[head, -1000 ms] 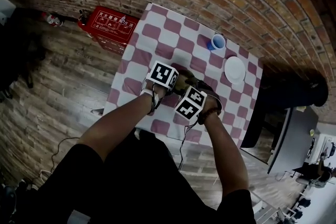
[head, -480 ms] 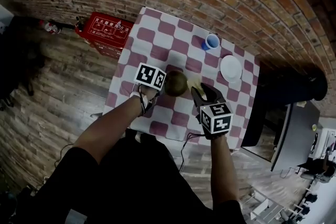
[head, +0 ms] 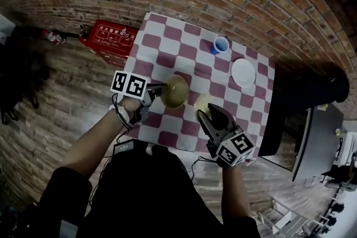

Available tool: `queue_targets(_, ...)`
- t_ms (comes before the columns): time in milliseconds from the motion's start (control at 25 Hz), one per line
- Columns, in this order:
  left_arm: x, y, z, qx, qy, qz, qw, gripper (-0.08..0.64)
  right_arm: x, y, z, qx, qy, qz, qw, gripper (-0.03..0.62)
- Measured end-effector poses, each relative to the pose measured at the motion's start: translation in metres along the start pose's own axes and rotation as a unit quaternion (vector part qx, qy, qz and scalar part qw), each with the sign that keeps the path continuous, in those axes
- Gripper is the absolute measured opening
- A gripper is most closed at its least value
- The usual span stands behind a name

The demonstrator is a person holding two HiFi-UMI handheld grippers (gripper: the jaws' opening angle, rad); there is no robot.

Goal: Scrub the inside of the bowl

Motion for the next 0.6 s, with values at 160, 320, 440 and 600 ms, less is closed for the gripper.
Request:
queue_targets(160, 0.020, -0.004, -0.022, -0.003, -0.030, -0.003, 0.9995, 0.026, 0.001, 0.014, 0.026, 0.022, 0.044, -0.014, 0.999, 0.155)
queue_targets(320, 0.028, -0.013, -0.046, -0.041, -0.053, 0.014, 0.9977, 0.026, -0.008, 0.024, 0.032, 0.018, 0.076, -0.017, 0.997, 0.155)
queue_targets(440, 0.029, -0.017, -0.055, -0.094, -0.053, 0.039, 0.9935, 0.026, -0.009, 0.032, 0.021, 0.008, 0.070, -0.021, 0.997, 0.155)
queue_targets(600, 0.029, -0.026, -0.070, -0.203, -0.069, 0.084, 0.9731, 0.026, -0.007, 0.031, 0.010, -0.032, 0.122, 0.000, 0.992, 0.154)
Point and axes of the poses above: the fingertips, and each gripper's own axes: x backward along the fingers, z to its left, y out of its top, the point moved 7 cm from there along x, backward along the fingers, and after that the axes turned 2 degrees about -z, right-handed, at the moved point
